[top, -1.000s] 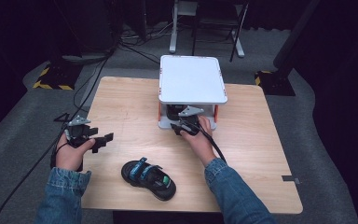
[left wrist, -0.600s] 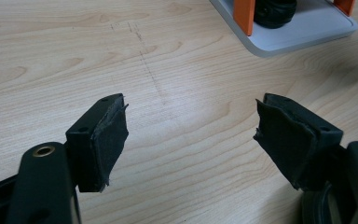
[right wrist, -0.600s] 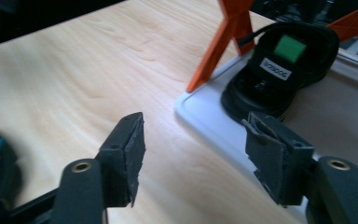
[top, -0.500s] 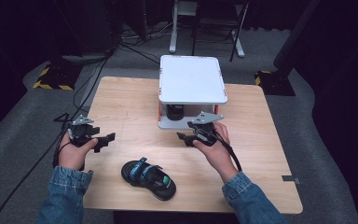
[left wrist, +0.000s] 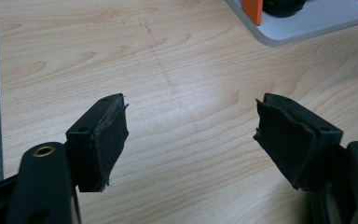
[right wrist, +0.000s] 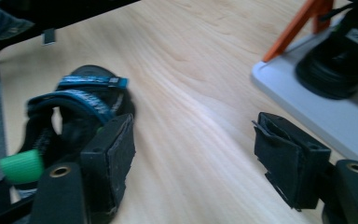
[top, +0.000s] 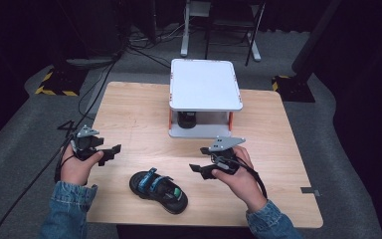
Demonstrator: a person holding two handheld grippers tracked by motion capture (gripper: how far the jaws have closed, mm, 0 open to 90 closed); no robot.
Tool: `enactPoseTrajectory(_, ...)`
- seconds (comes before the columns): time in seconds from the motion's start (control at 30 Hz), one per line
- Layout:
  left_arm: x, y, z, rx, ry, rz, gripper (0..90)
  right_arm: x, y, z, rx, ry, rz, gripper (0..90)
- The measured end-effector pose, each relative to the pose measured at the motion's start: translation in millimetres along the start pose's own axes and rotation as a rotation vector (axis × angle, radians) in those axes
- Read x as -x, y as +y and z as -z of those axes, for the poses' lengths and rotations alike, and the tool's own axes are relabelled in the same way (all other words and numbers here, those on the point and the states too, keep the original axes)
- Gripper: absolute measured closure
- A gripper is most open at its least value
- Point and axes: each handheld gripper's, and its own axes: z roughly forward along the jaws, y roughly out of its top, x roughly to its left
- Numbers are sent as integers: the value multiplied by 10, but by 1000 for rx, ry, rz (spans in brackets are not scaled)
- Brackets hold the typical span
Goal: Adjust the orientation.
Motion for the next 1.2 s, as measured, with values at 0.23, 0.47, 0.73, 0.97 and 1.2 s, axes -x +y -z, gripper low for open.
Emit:
enactPoseTrajectory(0.23, -16, -36, 14, -2, -9, 9, 247, -230, 46, -86, -36, 94, 58, 372)
enactPoseTrajectory(0.47, -52, -122, 109, -3, 7, 11, 247, -329, 48, -313, -75, 144, 70, 354)
enactPoseTrajectory(0.73, -138, -291, 234, -24, 28, 40, 247, -411, 58, -582, -141, 178, 129, 392)
enactPoseTrajectory(0.97, -176, -410, 338, -29, 48, 54, 246, -455, 83, -777, -183, 226, 149, 428)
enactPoseTrajectory(1.2, -209, -492, 409, -32, 66, 67, 246, -501, 25, -987, -229, 249, 170, 630)
